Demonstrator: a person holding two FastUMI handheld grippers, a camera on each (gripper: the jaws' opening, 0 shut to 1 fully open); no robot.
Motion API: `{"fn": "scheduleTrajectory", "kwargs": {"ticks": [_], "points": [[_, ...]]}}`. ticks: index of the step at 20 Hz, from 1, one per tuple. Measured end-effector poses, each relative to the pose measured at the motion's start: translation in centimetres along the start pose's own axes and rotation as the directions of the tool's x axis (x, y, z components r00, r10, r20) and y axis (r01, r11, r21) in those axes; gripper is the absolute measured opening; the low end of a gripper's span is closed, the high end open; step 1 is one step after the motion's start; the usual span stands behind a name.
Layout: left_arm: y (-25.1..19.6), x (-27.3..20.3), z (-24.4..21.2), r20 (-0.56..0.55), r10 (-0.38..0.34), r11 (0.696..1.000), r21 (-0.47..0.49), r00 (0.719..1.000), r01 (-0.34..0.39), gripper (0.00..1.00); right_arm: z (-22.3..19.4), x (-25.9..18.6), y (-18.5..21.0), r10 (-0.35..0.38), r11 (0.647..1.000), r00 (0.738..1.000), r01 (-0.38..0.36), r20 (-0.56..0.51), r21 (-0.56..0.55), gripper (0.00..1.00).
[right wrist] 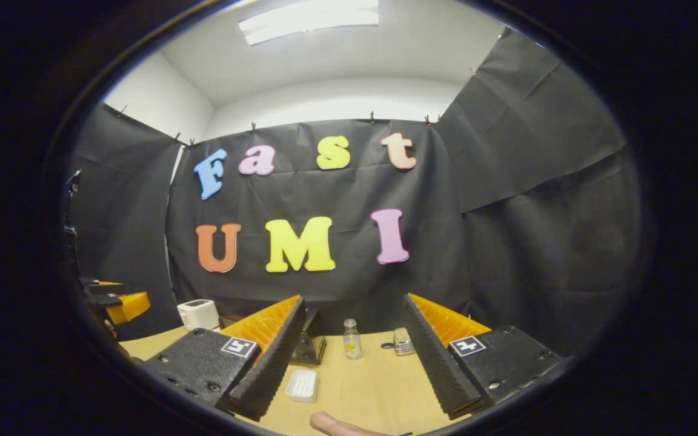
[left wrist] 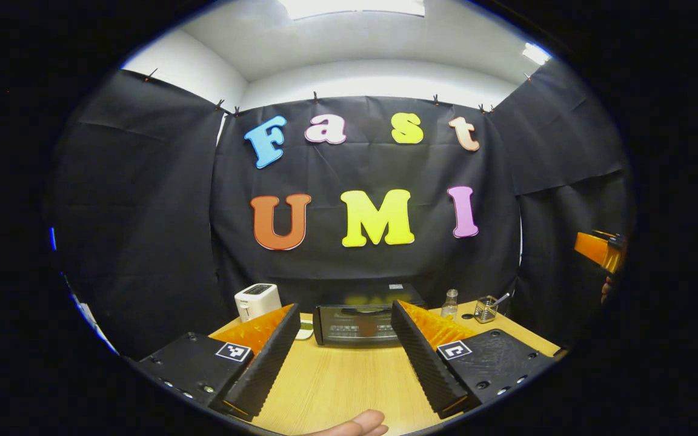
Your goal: Open the electric oven with the left hand, put the food in, and close the electric oven.
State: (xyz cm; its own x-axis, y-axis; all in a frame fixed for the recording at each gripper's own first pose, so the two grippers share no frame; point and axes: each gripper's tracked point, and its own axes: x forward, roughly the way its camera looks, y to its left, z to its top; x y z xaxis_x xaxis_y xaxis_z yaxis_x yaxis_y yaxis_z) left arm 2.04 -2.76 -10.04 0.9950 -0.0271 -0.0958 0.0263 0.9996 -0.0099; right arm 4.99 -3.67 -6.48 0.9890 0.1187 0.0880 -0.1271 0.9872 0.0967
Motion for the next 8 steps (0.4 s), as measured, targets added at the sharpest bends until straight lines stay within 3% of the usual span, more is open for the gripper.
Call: {"fn": "scheduleTrajectory", "kwargs": {"ticks": [4,5,8], "points": [[0.5,-0.4,1.2,0.036,0.008,1.0,-0.004,0.999,-0.008,0.95,0.0,0.7,-0.1,-0.003,1.0,1.0,0.003,0.015,-0.024,0.95],[0.2,-0.6,1.0,0.036,0.003,1.0,-0.009,0.999,-0.002,0.95,0.1,0.8,0.1,0.006,1.0,1.0,-0.005,0.022,-0.029,1.0],[0.2,-0.8,0.7,0.032,-0.012,1.0,0.0,0.999,0.012,0.95,1.1,0.8,0.6,0.028,0.999,0.997,-0.03,0.071,0.026,1.0]]}}
